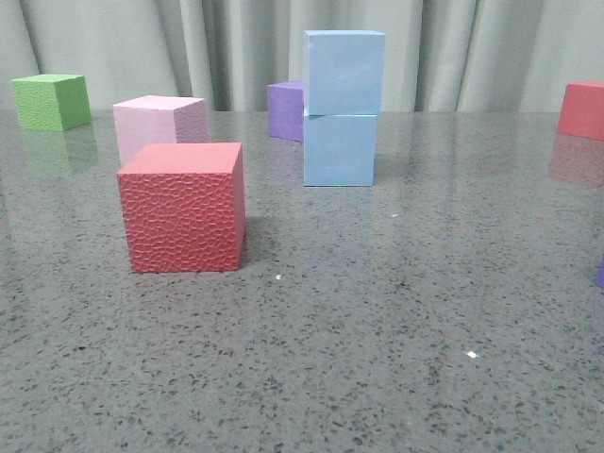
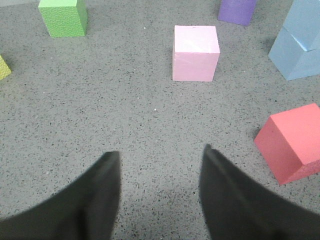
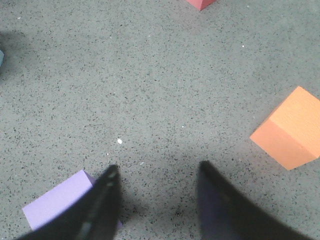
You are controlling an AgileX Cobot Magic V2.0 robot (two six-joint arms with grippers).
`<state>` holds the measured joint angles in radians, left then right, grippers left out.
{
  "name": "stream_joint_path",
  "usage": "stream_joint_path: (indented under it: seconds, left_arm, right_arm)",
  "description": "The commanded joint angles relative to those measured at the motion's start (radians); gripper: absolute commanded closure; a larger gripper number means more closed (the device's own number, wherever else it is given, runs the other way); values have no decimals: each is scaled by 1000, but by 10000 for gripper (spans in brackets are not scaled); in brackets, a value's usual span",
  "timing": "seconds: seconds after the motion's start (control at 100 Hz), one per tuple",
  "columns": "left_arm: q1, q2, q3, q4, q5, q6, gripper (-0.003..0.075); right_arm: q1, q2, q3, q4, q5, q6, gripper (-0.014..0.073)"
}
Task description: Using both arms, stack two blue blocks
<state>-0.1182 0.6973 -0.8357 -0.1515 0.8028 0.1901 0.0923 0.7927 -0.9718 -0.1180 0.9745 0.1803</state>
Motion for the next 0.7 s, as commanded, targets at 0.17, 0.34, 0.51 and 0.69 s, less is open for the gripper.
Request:
stream_joint_path:
  seconds: [0.17, 0.34, 0.51, 0.69]
  left_arm:
    - [4, 0, -27, -18, -75, -7, 715]
    - [4, 0, -27, -18, -79, -7, 739]
    - [4, 0, -27, -18, -79, -7, 739]
    - [4, 0, -27, -18, -79, -7, 739]
  right_arm:
    - [-4, -7, -23, -21, -50, -5, 719]
    - [-4, -7, -23, -21, -50, -5, 716]
    - [-4, -7, -23, -21, -50, -5, 716]
    - [-4, -7, -23, -21, -50, -5, 716]
